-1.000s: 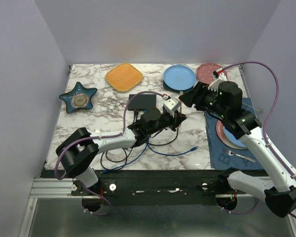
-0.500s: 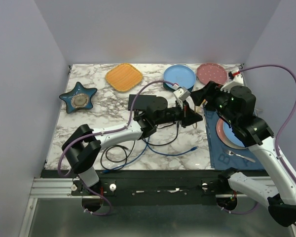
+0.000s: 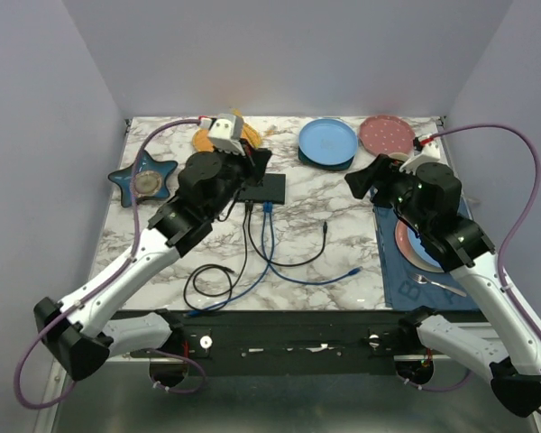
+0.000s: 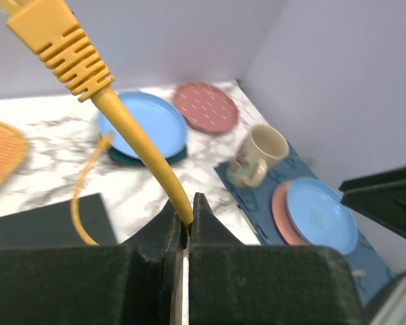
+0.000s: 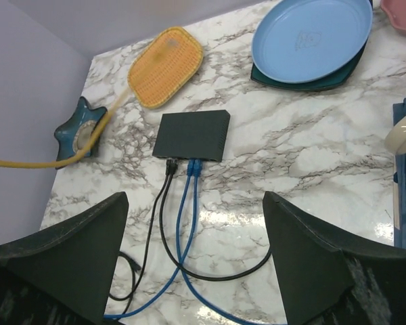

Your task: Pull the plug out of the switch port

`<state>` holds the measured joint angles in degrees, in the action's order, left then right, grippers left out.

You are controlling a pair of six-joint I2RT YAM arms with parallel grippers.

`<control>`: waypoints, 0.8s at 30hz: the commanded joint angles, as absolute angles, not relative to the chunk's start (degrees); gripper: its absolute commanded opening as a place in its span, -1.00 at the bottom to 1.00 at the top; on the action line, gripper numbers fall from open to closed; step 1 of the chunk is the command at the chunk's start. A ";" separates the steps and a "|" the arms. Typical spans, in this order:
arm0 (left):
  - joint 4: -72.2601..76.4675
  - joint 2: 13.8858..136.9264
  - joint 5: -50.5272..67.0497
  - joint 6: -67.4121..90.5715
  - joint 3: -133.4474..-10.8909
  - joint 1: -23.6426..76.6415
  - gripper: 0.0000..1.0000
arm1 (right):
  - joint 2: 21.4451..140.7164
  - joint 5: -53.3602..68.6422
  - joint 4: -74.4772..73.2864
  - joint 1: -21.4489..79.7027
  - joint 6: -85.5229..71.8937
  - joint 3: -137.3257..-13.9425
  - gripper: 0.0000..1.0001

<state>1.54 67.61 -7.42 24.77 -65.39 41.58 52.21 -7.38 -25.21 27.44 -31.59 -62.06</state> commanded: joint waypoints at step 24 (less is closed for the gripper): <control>-36.92 91.76 -23.82 38.05 -80.16 -4.31 0.97 | 56.95 3.08 -14.50 27.77 -34.01 -47.20 0.70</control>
